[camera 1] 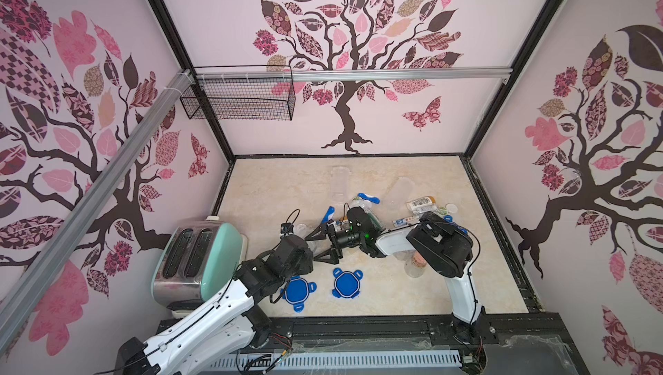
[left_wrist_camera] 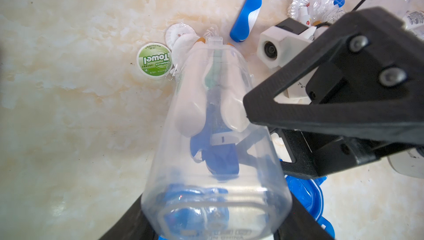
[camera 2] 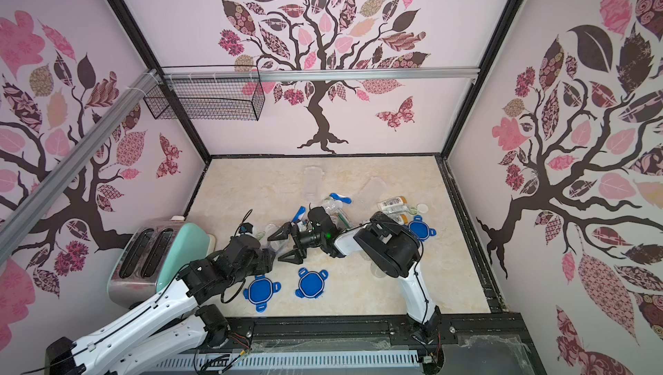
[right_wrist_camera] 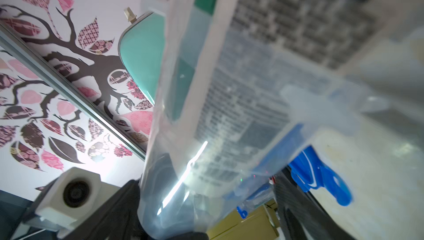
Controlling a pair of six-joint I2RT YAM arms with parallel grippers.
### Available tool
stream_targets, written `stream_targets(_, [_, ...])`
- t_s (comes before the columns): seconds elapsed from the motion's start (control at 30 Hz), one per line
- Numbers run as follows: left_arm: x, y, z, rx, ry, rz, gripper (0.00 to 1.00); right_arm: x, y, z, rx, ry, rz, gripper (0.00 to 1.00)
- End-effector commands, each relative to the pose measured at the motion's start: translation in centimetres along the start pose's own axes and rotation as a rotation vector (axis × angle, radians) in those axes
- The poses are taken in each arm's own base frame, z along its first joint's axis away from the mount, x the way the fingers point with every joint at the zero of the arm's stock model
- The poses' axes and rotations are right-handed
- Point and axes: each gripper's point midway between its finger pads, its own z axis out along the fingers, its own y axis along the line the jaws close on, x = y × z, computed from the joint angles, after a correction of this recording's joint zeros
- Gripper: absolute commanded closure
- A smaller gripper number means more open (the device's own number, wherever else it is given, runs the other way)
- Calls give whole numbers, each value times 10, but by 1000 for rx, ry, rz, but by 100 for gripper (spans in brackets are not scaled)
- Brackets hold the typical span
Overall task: Take out toiletry kits
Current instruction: 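Pour the toiletry kits out of the container.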
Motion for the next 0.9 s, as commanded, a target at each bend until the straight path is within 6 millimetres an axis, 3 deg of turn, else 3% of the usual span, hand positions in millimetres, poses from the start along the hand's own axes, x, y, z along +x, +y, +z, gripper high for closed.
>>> stream_targets(0.0, [-17, 1, -5, -26, -58, -30, 63, 1, 0, -6, 81, -5, -101, 6])
stream_targets(0.43, [-26, 6, -9, -86, -62, -11, 64, -7, -9, -43, 246, -115, -265, 6])
stream_targets(0.57, [-35, 6, -9, -98, -70, -12, 65, -7, 3, -56, 281, -122, -358, 8])
stream_targets(0.73, [-43, 5, -7, -104, -78, -11, 66, -15, 21, -88, 357, -212, -474, 9])
stream_targets(0.87, [-47, 2, -4, -100, -80, -16, 66, -17, 21, -106, 400, -259, -518, 9])
